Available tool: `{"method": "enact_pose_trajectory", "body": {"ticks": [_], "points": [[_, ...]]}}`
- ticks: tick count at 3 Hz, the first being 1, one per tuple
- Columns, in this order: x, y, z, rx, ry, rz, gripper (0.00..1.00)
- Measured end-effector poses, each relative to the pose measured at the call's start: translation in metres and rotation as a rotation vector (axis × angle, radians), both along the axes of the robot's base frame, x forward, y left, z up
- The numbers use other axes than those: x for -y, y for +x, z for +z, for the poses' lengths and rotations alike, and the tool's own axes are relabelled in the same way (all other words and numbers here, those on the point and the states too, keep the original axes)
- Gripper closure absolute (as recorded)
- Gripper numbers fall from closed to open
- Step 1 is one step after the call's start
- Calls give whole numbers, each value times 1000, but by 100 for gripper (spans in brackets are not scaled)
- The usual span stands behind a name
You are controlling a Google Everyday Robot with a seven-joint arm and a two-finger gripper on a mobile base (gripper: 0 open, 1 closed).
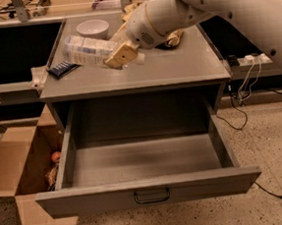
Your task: Place blue plastic bottle into top drawer
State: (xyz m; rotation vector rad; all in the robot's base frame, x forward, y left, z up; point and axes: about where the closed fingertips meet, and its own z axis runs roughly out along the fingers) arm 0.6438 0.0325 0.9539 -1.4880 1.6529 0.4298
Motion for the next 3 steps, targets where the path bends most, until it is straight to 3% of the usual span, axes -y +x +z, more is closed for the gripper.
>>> {"method": "enact_pose_trajectory", "body": {"ticks": [1, 2, 3], "points": [[-2, -7, -9, -20, -12, 35, 100], [11, -34, -22, -34, -38, 48, 100], [40, -75, -65, -106, -68, -8, 100]]}}
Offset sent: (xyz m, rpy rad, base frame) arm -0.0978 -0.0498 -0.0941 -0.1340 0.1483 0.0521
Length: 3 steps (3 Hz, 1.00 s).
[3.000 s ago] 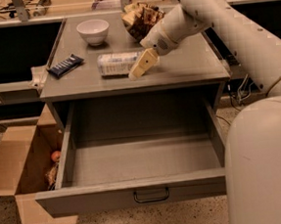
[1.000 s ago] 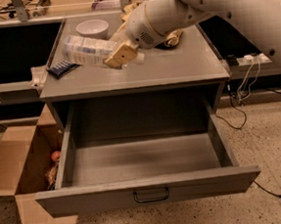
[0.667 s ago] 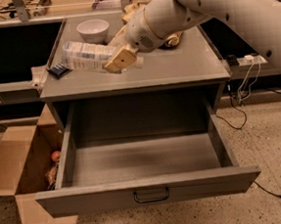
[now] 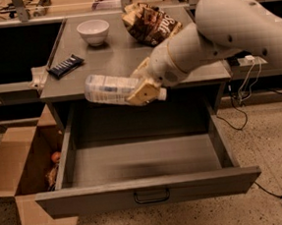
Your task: Place blue plastic bottle into top drawer
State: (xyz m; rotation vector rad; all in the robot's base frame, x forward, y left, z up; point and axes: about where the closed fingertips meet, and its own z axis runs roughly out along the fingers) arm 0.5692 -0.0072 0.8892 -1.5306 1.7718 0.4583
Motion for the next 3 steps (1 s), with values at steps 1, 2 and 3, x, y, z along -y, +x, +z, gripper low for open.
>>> {"method": "enact_pose_trajectory", "body": {"ticks": [1, 2, 3], "points": [[29, -35, -54, -88, -32, -82, 100], [28, -34, -52, -84, -31, -81, 100], [31, -33, -62, -111, -36, -102, 100]]}}
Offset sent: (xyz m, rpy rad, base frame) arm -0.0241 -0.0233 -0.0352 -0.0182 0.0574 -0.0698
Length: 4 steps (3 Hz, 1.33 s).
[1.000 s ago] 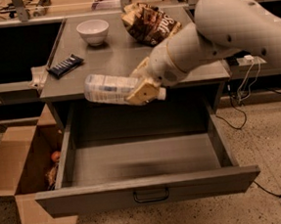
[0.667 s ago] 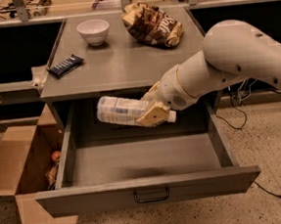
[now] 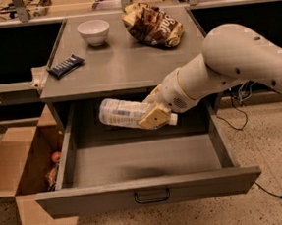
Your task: Place blue plastic bottle into top drawer
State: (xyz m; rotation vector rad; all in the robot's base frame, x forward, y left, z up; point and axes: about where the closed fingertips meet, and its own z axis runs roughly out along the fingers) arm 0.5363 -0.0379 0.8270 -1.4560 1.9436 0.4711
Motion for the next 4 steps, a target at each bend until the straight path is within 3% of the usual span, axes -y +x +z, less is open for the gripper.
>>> {"method": "enact_pose_trajectory", "body": {"ticks": [4], "points": [[47, 24, -124, -165, 81, -153, 100]]}}
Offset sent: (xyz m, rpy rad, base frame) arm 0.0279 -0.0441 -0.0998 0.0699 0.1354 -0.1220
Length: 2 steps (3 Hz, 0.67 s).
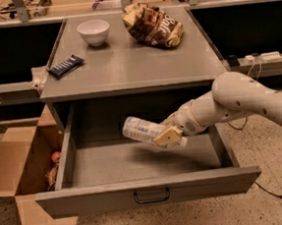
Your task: Place blue plastic bottle into top drawer
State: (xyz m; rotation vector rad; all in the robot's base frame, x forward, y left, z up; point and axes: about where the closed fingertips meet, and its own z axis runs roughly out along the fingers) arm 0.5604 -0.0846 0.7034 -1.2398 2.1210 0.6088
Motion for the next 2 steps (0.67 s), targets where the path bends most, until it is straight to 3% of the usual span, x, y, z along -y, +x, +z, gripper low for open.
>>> {"method": "enact_pose_trajectory", "body": {"ticks": [2], "points": [[10, 20, -41, -50, 32, -34, 100]]}}
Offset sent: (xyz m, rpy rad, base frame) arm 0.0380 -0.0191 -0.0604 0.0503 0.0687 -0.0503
